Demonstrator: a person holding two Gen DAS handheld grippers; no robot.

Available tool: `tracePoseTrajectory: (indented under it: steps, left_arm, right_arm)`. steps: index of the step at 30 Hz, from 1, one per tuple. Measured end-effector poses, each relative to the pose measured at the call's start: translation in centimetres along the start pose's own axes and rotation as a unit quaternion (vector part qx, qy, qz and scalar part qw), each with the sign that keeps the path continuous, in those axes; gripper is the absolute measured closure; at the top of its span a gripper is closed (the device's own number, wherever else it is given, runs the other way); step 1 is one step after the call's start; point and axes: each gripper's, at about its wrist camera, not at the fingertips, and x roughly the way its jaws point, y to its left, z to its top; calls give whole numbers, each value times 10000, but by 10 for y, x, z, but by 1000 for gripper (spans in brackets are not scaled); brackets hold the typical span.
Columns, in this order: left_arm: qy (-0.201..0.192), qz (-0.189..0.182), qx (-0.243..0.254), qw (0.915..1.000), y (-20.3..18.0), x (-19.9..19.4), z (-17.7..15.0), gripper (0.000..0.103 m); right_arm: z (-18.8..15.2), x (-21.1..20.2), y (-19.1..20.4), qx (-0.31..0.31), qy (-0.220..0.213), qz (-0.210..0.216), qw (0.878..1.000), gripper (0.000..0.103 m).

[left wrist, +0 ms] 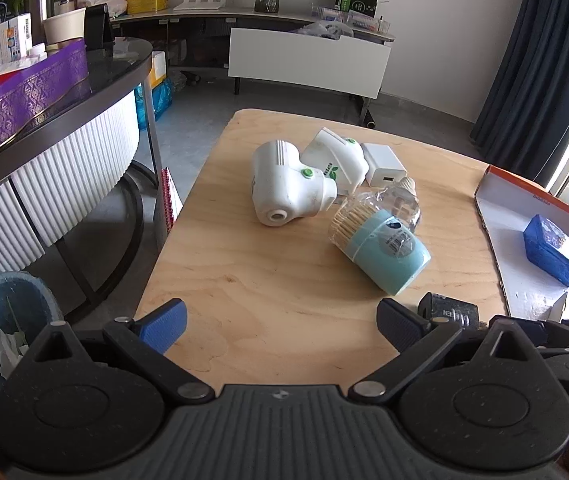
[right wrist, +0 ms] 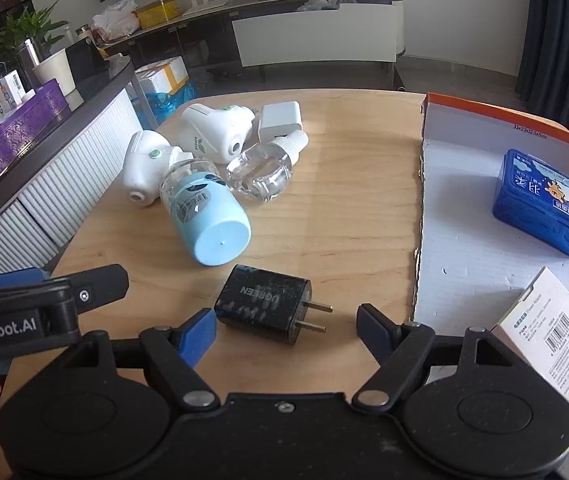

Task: Organize rigid objects
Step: 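Grasp the black UGREEN charger with the right gripper while the left grasps the toothpick jar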

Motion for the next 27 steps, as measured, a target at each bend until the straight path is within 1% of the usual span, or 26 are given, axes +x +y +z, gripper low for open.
tracePoseTrajectory:
  steps: [3,8,9,11,15,18,23,27]
  left_arm:
    - [-14,25,-44,10000,4,0,1,0]
    - [-18,45,-83,10000,9,1,2,0]
    - [-21,43,-88,9999,9,1,1,0]
    - [-12,31,-101,9999,9,2,2,0]
    - [-20,-39,-100,9999,6,4,3,0]
    - [-57,-178,-72,9998,0,5,5,0]
    - [-98,-391,-53,9992,-20,14,13,0]
    - [-111,-328,-138,9993,-43,31,23,0]
  right_arm:
    - [2,5,9,-120,-25,-226,9997,11]
    - [0,12,20,-266,-170,-416,9986,10]
    - [-1,12,21,-295,-203,-409,9985,11]
    - [-3,10,21,-314,-290,-384,9983,25]
    - [-4,6,17,-272,-350,-320,9985,25]
    - [-6,-1,12,-177,-377,-280,9987,25]
    - [-7,-24,3,-209,-626,-327,9973,25]
    - [-8,-42,-9,-196,-787,-363,9960,25]
